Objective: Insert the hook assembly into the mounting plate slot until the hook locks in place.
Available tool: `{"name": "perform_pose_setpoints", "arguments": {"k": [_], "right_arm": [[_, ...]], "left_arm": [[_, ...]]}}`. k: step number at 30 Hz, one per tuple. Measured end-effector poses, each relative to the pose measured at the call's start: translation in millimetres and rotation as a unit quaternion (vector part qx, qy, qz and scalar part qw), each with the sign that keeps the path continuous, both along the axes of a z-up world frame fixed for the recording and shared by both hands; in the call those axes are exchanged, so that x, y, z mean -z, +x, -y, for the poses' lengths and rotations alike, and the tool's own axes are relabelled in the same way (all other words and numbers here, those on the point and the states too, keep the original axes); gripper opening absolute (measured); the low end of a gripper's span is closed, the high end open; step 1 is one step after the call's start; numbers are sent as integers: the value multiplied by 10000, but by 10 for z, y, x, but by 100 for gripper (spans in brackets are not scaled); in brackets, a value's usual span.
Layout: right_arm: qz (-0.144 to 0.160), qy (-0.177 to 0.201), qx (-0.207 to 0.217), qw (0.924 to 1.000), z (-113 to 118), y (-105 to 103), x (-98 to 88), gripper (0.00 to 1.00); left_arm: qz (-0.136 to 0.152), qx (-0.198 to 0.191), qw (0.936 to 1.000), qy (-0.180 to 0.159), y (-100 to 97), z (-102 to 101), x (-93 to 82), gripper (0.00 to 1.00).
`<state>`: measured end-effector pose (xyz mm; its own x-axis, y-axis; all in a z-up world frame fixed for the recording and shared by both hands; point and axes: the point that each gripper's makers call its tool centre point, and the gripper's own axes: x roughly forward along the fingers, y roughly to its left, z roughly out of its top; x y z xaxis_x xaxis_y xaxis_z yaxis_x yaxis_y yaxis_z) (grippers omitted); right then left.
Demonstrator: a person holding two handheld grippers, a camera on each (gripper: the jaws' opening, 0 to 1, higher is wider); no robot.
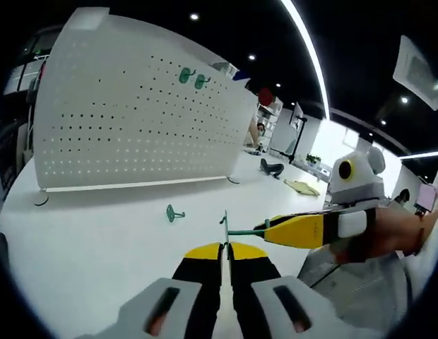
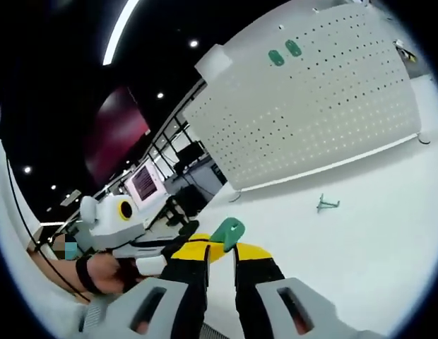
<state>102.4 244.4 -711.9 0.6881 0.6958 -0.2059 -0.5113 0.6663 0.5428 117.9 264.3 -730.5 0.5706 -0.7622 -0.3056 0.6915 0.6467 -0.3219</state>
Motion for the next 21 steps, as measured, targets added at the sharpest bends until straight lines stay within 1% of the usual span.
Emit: {"name": "perform_pose_setpoints", "arguments": {"k": [4,8,10,12,14,16,17,19,21], "right_arm": [[-159,204,132,9996,49,11,5,7],[-253,332,217,9989,63,24,7,5],[-289,440,252,9983,61,30,-3,4],[-461,693,297,9961,60,23,-9,4],[-496,834,391,9945,86,43,-24,3],[-535,874,427,9938,95,41,-28,3],[-575,898,457,9932,100,44,-25,2],[-659,874,493,9928,112,41,-6,2],[-704,897,507,9922,119,38,-15,2]], "left_arm": [[47,33,10000,-60,-23,30,-22,3],[153,138,9997,-101,-63,97,-58,3],[197,128,9997,-119,-64,112,-72,3],[225,110,9996,-133,-56,118,-81,3],[284,127,9994,-136,-53,130,-94,3],[326,134,9993,-127,-61,148,-95,4],[526,185,9984,-32,-54,158,-93,4],[435,191,9989,-1,-72,180,-66,4],[478,195,9987,31,-71,185,-66,4]]}}
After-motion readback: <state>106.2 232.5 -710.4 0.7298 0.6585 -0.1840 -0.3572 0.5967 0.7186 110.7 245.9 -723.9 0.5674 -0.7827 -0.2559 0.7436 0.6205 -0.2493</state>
